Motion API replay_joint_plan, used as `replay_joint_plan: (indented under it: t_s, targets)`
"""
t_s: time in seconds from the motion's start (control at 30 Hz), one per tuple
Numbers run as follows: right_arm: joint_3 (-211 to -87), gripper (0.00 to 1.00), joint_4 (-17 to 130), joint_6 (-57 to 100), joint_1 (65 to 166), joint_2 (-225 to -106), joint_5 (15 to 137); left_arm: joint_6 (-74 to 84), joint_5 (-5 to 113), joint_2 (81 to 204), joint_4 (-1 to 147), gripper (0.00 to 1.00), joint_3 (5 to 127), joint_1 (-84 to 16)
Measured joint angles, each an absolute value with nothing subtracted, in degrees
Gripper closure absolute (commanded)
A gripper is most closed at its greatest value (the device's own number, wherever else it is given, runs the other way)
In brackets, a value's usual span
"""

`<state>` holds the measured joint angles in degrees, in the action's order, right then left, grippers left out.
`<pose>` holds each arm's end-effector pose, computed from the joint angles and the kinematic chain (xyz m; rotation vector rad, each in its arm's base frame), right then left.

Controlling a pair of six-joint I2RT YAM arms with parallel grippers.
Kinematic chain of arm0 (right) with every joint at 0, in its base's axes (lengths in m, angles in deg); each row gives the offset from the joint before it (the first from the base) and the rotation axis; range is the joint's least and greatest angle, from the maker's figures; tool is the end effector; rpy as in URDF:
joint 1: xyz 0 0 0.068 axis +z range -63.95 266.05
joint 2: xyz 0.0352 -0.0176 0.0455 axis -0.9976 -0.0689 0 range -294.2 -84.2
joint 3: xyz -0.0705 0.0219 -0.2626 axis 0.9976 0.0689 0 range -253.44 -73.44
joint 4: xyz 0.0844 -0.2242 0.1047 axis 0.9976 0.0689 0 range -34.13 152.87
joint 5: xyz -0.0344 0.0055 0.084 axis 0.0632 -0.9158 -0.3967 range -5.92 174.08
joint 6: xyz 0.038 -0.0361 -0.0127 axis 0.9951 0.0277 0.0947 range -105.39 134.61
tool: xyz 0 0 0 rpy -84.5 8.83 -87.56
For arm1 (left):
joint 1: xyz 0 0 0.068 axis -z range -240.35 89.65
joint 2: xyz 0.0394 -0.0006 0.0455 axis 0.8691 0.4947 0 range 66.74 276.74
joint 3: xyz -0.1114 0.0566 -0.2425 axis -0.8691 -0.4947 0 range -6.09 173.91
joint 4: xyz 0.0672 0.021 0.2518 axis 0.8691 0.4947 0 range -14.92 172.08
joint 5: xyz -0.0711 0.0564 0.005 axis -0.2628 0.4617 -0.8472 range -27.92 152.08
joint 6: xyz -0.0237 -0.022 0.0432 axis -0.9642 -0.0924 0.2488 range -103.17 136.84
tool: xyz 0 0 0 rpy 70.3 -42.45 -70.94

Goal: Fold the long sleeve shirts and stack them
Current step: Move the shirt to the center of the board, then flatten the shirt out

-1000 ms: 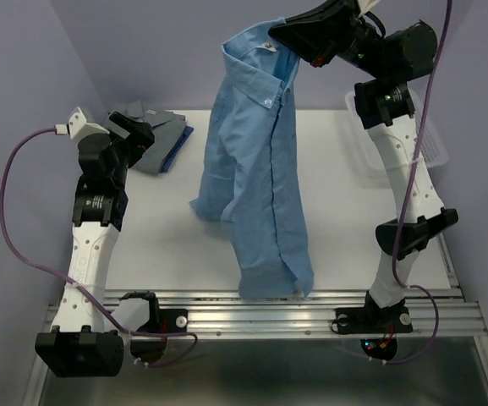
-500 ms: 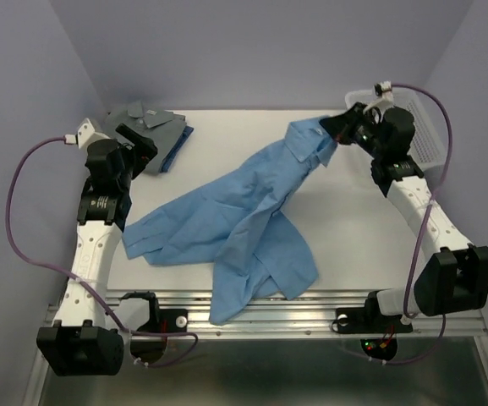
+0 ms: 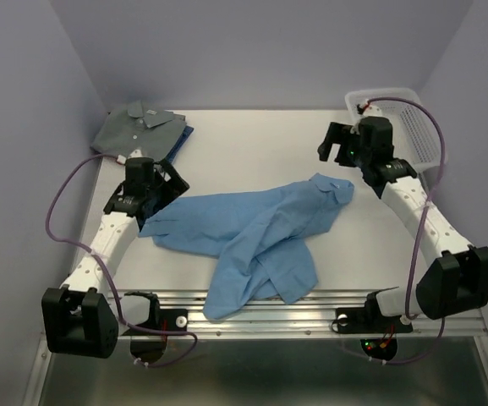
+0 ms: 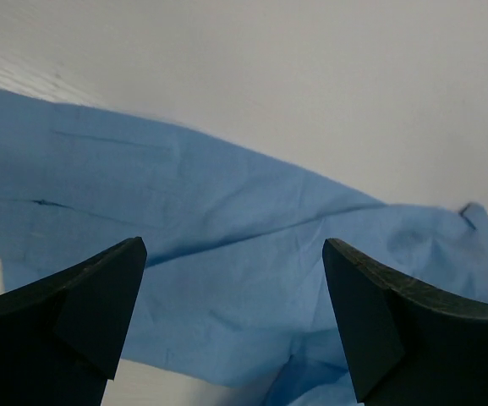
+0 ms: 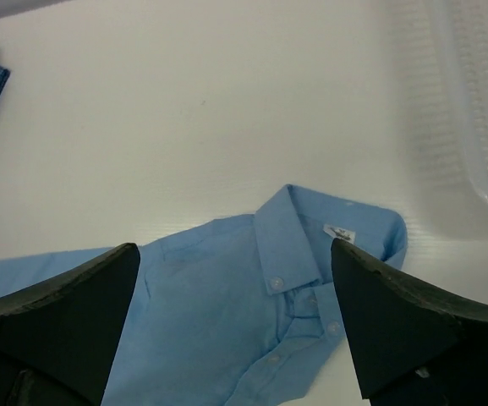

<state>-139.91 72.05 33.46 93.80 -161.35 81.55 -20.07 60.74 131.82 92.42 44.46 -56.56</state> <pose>0.3079 0.0434 0.3349 0.1709 2.0485 0.3346 0.2535 -0.0176 0.2916 -0.6018 2.0737 -0.4410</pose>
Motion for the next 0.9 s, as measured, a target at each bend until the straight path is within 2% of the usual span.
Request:
replay_joint_plan:
  t_s: [0.2, 0.3, 0.43, 0.6, 0.9]
  targets:
    - [-147.70, 0.00, 74.26, 26.16, 109.23, -170.09, 88.33, -19.90, 55.97, 131.89, 94.65, 0.01, 40.17, -45.76]
    - [-149.12, 0.00, 75.31, 25.74, 112.62, -177.72, 89.51, -19.87, 53.09, 131.78, 94.50, 0.01, 35.98, -43.80]
    - [-149.03, 0.00, 79.13, 27.23, 112.16, -185.96, 91.85, -20.11, 50.07, 132.39, 94.02, 0.01, 30.05, -42.38]
    - [-148.57, 0.00, 81.60, 30.36, 111.55, -190.00, 95.54, -20.64, 49.46, 141.79, 91.20, 0.01, 29.75, -42.07]
    - [-148.68, 0.00, 81.25, 36.52, 107.55, -195.62, 97.23, -19.55, 51.30, 161.63, 88.09, 0.01, 48.17, -42.14]
